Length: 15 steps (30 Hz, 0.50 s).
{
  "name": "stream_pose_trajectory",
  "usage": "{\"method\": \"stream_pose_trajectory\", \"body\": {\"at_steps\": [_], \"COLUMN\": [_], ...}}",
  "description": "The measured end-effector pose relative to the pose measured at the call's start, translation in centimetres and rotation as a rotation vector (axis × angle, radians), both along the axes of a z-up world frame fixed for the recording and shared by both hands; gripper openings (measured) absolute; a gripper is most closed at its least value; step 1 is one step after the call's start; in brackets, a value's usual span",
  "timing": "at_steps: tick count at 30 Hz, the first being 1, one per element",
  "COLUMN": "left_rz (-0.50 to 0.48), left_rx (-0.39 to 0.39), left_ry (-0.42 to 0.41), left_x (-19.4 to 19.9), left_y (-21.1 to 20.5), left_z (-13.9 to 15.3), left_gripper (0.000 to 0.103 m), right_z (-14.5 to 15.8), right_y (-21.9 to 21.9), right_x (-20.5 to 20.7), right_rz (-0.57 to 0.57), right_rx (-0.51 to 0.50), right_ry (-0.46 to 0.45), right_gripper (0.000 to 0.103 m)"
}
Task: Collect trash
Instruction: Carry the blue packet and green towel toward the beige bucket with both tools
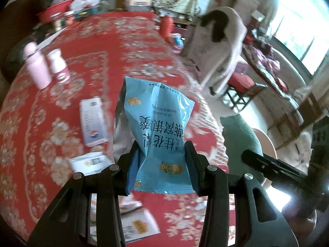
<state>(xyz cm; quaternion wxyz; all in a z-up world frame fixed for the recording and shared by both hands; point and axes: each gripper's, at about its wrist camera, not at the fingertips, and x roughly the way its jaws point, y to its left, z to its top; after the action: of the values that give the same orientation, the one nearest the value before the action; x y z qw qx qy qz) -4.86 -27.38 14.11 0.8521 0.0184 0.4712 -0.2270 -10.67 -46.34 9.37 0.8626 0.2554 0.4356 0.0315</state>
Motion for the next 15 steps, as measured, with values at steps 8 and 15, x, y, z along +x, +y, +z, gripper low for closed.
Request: {"method": "stream_pose_trajectory", "body": {"at_steps": [8, 15], "left_rz": [-0.148, -0.247], "left_rx": [0.001, 0.005], "left_ry": [0.007, 0.028], "left_x": [-2.4, -4.2], "left_y": [-6.8, -12.1], "left_z": [-0.6, -1.7], "left_gripper": [0.040, 0.040], "right_z": [0.2, -0.4], "right_y": [-5.2, -9.5], "right_x": [-4.6, -8.1], "right_rz": [-0.155, -0.279], "right_rx": [-0.002, -0.003], "right_ry": [0.009, 0.029], "right_gripper": [0.042, 0.042]}}
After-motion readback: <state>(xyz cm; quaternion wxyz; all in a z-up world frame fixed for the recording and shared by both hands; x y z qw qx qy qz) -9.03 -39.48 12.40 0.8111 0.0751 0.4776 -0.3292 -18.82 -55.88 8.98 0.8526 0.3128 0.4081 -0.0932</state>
